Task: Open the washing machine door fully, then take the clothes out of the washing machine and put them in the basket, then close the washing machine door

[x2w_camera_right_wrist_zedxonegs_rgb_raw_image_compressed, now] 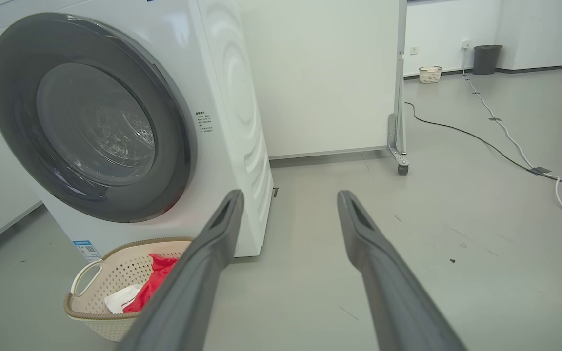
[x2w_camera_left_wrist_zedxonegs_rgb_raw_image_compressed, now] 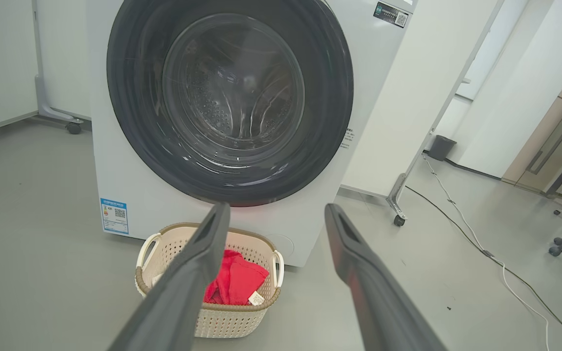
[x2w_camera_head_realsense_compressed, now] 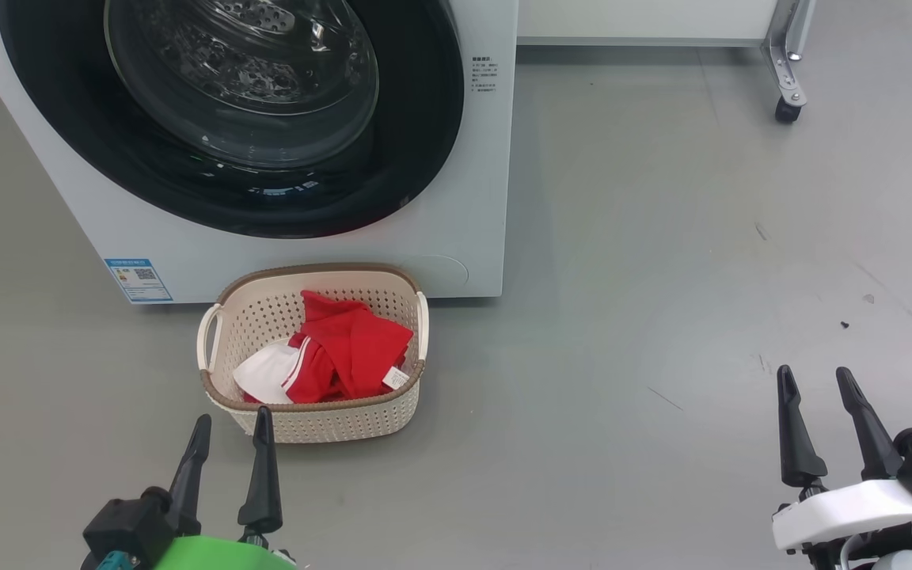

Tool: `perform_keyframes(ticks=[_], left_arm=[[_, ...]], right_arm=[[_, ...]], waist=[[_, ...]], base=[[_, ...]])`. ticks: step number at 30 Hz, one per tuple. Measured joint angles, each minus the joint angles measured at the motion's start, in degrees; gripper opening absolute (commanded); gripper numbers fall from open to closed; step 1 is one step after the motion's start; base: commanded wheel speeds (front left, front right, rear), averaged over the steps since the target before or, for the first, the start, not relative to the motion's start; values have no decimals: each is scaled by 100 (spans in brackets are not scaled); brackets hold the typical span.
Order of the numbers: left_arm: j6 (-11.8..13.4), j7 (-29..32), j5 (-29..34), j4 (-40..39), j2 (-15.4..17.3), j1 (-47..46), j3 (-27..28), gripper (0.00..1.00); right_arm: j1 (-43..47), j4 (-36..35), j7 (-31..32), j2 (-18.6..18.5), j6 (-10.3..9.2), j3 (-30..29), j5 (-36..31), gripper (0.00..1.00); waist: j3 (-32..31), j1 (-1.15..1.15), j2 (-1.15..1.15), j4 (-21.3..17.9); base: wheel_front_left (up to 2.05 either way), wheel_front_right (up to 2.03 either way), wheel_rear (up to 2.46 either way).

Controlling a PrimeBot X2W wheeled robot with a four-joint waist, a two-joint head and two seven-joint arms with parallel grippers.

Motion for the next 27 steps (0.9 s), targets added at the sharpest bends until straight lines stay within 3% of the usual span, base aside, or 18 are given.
perform_keyframes(ticks=[1, 2, 12, 27], left_arm=[[-16, 0, -5, 0, 0, 1, 0, 100], [-21, 0, -19, -5, 0, 1, -2, 0], [-21, 1, -110, 407, -22, 27, -69, 0], [-73, 240, -1182, 376, -20, 62, 94, 0]], right_arm=[[0, 1, 0, 3, 0, -7, -8, 100], [0, 2, 0, 5, 0, -15, -11, 0], [213, 410, 40, 294, -2, 58, 81, 0], [180, 438, 334, 390, 46, -168, 1145, 0]], waist=[[2, 0, 0, -3], [4, 0, 0, -7], [6, 0, 0, -13], [11, 0, 0, -36]], base=[[0, 0, 0], [0, 0, 0], [0, 0, 0], [0, 0, 0]])
